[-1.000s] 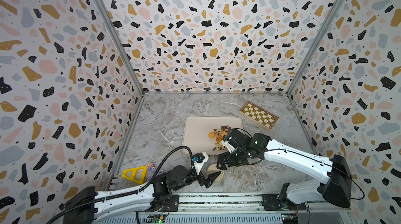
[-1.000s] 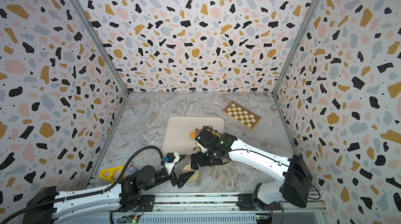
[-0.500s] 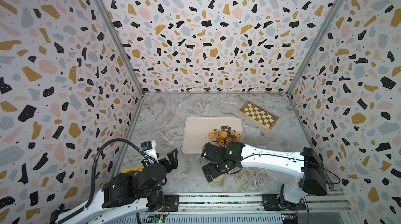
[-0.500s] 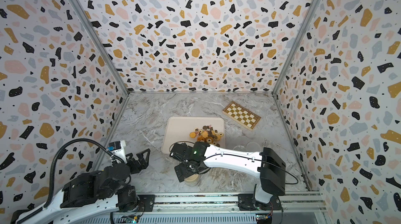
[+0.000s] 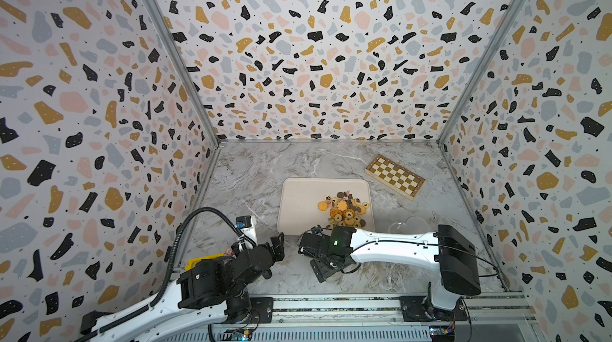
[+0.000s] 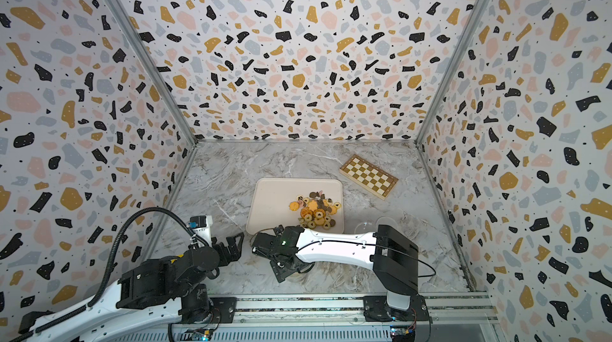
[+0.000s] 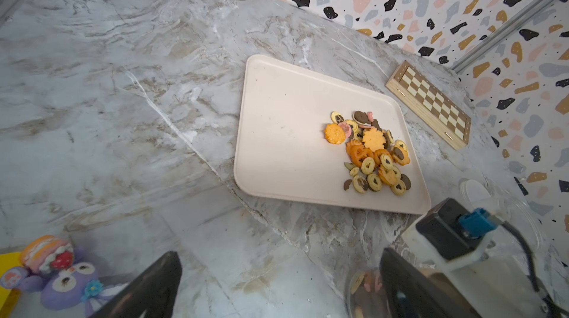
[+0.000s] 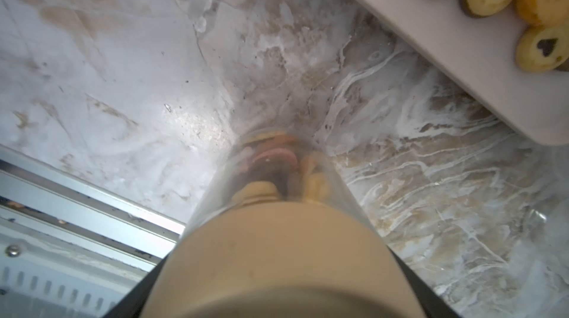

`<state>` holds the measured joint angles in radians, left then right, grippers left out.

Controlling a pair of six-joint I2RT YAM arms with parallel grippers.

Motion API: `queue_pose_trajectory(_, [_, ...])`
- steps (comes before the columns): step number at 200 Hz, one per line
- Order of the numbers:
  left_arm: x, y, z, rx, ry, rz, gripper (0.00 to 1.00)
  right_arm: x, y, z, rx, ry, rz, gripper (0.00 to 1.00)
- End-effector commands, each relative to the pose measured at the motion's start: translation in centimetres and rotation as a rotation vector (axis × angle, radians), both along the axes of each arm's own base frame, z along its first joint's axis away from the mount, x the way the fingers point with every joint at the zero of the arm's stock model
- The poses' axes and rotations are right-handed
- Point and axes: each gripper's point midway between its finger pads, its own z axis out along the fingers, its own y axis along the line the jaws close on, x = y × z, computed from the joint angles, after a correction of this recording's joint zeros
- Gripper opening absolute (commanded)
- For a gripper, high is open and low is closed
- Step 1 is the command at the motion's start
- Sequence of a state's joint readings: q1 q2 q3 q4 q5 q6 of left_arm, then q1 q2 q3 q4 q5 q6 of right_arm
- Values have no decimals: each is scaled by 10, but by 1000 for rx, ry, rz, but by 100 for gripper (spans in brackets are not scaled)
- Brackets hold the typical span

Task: Pour the cookies out of the jar
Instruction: Pick up the jar from the center of the board.

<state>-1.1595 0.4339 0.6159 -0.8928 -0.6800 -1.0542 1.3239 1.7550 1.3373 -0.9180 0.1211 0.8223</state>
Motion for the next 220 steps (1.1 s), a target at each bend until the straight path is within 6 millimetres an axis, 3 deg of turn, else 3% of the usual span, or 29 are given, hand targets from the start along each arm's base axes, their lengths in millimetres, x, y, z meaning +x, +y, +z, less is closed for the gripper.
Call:
queue_pose_trajectory(1, [-2, -7, -8, -29, -1, -38, 99, 3, -6, 4, 21, -18, 3, 69])
queue_pose_trajectory(21, [-4, -16, -11, -68, -22, -91, 99, 3, -9, 8, 61, -5, -6, 40])
queue_pose_trajectory(36, [-5, -27, -9, -108, -60, -155, 99, 3, -12, 16, 103, 9, -13, 23])
queue_pose_trajectory(63, [-10, -63, -1, -176, -171, -346, 100, 17, -26, 64, 241, -3, -59, 0])
queue_pose_trajectory(86, [-21, -100, 21, -245, -295, -539, 99, 43, -44, 126, 459, -1, -116, 0])
queue_pose_trajectory(109, [-47, -138, 67, -359, -556, -797, 99, 61, -47, 182, 734, 66, -121, 0])
queue_pose_trajectory(124, [-51, -144, 89, -399, -734, -827, 99, 65, -42, 212, 857, 88, -100, 0])
queue_pose_trajectory(144, [-43, -151, 100, -334, -826, -808, 99, 62, -30, 241, 956, 113, -53, 0])
queue_pose_trajectory(166, [-38, -163, 110, -278, -893, -815, 99, 58, -22, 258, 1023, 148, -23, 0])
queue_pose_trajectory(185, [-25, -160, 119, -239, -951, -733, 99, 54, -20, 258, 1033, 180, -15, 0])
queue_pose_trajectory(220, [-23, -157, 131, -213, -998, -710, 99, 42, -17, 263, 1067, 228, 18, 0])
